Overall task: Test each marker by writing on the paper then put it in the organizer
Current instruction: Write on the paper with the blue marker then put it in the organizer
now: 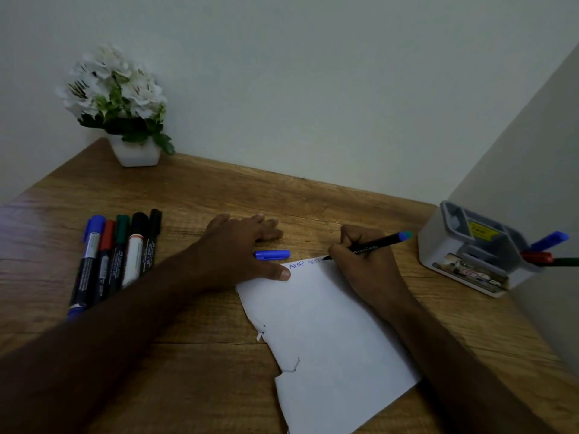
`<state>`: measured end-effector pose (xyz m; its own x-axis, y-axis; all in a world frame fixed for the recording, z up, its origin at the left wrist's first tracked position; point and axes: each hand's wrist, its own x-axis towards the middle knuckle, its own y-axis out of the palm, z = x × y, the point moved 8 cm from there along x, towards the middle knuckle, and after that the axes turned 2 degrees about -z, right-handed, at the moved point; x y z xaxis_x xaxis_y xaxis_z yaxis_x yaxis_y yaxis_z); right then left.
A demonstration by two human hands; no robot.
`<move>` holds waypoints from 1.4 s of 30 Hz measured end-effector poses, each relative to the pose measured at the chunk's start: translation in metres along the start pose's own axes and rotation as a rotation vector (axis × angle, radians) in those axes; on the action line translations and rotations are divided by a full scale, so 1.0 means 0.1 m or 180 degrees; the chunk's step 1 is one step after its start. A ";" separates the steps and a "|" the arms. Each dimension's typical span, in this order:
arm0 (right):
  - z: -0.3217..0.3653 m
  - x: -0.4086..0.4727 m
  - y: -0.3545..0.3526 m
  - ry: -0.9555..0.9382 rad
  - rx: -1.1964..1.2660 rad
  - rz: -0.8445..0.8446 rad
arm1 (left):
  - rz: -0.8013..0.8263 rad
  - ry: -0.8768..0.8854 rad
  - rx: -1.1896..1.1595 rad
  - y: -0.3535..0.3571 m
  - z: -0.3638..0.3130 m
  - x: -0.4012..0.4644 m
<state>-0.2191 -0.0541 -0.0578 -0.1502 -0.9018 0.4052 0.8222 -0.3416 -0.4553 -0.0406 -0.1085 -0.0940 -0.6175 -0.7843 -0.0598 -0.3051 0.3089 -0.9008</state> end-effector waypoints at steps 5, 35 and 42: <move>0.01 -0.01 -0.03 0.0048 0.0129 -0.0090 | 0.0028 -0.0005 0.0057 0.00 -0.01 0.01; 0.24 -0.05 -0.07 -0.0024 0.0584 0.0057 | -0.1104 0.0301 -0.0131 -0.34 -0.16 -0.11; 0.27 -0.09 -0.09 0.0019 0.1324 0.0015 | -0.1320 0.0551 -0.1251 -0.37 -0.14 -0.12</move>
<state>-0.2099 -0.0359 -0.0355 -0.1480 -0.9050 0.3988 0.9744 -0.2024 -0.0976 -0.0324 -0.1031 -0.0535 -0.4886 -0.7931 0.3636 -0.7711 0.1974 -0.6053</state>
